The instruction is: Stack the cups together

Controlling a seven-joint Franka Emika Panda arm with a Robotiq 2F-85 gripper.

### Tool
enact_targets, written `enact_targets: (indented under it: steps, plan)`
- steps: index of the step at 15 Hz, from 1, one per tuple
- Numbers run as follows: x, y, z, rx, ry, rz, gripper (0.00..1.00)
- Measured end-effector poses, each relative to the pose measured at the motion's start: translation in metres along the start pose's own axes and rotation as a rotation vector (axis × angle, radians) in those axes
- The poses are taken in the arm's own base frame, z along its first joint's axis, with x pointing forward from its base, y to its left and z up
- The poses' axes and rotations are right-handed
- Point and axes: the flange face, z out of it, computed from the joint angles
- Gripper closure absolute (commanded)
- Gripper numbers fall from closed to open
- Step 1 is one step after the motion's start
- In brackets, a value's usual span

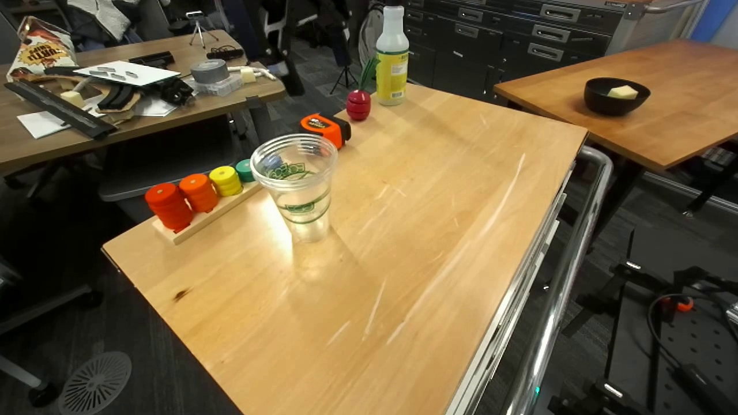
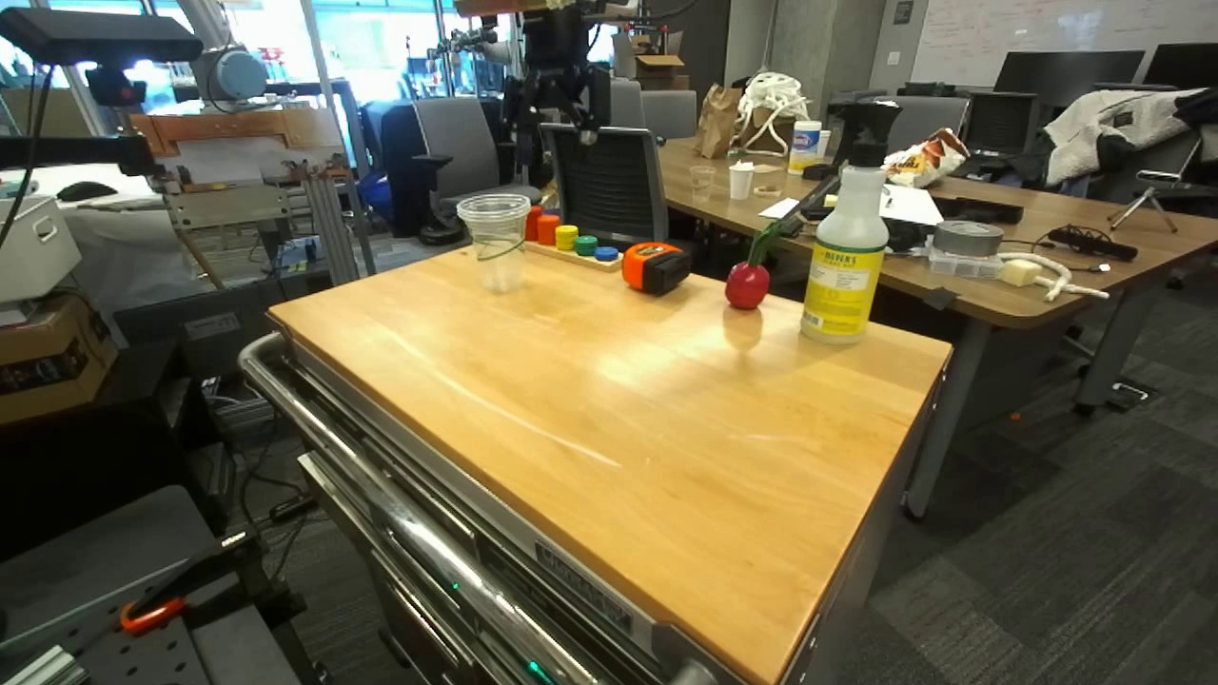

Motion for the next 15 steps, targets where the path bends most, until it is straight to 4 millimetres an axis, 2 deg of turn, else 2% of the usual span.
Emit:
enact_targets:
  steps: [4,11,13,15]
  plan:
    - [-0.016,0.046,-0.029,-0.152,0.031,0.058,0.0]
    - [-0.071,0.117,-0.09,-0.069,0.044,0.09,0.0]
    - [-0.083,0.135,-0.1,-0.056,0.054,0.108,0.0]
    - [-0.088,0.142,-0.103,-0.053,0.056,0.113,0.0]
